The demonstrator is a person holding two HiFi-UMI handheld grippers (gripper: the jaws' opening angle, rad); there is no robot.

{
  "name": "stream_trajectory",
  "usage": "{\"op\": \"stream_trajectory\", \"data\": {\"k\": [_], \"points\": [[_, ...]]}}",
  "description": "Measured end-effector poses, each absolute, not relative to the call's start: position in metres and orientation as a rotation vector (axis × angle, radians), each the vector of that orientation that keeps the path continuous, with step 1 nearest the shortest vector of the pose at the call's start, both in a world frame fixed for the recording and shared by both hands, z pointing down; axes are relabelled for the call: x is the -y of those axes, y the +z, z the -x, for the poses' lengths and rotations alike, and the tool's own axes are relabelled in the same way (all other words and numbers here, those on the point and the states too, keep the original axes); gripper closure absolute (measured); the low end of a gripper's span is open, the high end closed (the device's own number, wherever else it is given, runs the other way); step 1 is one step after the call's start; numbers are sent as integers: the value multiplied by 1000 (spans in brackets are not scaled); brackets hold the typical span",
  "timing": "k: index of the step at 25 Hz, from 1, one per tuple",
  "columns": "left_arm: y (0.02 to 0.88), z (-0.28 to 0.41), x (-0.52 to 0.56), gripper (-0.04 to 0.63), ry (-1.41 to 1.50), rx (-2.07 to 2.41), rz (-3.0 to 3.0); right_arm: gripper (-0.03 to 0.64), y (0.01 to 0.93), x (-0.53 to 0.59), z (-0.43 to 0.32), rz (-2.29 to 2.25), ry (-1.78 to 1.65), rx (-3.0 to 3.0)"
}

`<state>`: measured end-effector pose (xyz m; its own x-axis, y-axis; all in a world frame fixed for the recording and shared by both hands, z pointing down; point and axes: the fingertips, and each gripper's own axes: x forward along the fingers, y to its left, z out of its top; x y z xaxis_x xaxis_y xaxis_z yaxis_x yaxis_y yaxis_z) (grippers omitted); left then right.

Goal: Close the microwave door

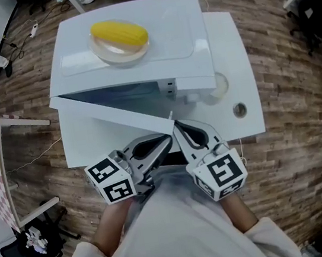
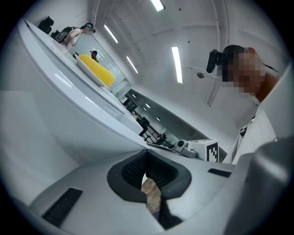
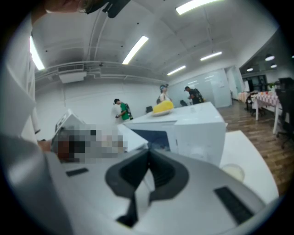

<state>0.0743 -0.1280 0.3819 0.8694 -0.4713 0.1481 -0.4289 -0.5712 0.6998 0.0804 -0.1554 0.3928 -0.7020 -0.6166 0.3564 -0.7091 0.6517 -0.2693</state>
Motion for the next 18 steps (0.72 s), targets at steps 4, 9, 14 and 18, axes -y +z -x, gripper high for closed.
{"op": "stream_trajectory", "data": {"k": [4, 9, 14, 18], "points": [[381, -74, 129, 577, -60, 654, -2286, 594, 393, 158, -80, -1057, 586, 2646], [382, -71, 135, 577, -73, 679, -2269, 594, 393, 163, -82, -1063, 608, 2647], [383, -70, 144, 577, -102, 695, -2250, 594, 399, 166, -85, -1053, 617, 2641], [381, -72, 150, 577, -106, 687, -2256, 594, 402, 169, -87, -1040, 648, 2649]]}}
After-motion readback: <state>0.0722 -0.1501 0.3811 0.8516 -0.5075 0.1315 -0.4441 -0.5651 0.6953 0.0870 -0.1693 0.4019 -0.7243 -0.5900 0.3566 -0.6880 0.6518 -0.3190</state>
